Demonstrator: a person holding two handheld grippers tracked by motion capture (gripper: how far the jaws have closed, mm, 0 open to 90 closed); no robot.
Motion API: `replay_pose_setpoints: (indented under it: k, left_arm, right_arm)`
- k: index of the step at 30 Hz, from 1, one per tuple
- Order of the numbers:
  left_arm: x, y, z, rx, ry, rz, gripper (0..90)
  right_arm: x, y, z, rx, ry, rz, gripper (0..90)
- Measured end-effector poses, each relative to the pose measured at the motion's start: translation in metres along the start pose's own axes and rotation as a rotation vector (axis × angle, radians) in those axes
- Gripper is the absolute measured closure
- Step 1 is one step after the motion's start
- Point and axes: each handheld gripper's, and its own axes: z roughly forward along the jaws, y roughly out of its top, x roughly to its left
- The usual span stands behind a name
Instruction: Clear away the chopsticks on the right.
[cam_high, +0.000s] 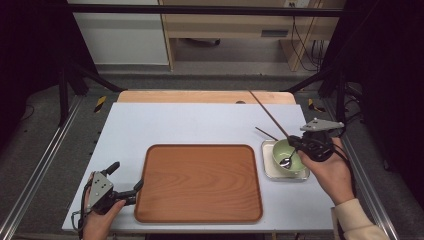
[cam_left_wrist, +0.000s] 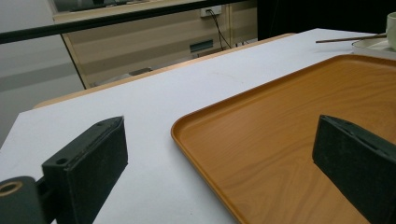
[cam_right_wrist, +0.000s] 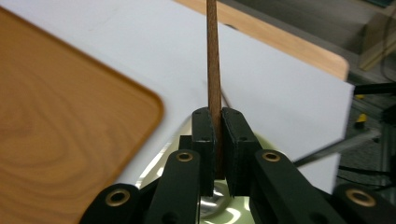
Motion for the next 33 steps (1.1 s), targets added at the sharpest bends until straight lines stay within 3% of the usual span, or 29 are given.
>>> replay_pose_setpoints:
  k: [2,4,9,10,15,33]
  left_arm:
    - [0.0,0.0,0.0,0.0,0.0,-0.001,3.0]
    - [0.0,0.0,0.0,0.001,0.0,0.0,3.0]
    - [0.0,0.0,0.0,-0.001,0.003,-0.002,3.0]
    - [0.0,0.0,0.0,-0.001,0.004,-0.001,3.0]
    - [-0.001,0.0,0.001,0.003,-0.003,0.003,3.0]
    - [-0.003,0.001,0.0,0.001,0.001,0.011,3.1]
  right_arm:
    - [0.018,0.001,0.005,0.011,0.038,-0.011,84.4]
    - [0.022,0.001,0.006,0.017,0.047,-0.012,84.3]
    - [0.058,-0.005,0.018,0.055,0.116,-0.03,84.3]
    - [0.058,-0.005,0.018,0.055,0.116,-0.03,84.3]
    - [0.087,-0.018,0.028,0.093,0.16,-0.044,84.4]
    - [0.13,-0.052,0.03,0.191,0.213,-0.01,84.3]
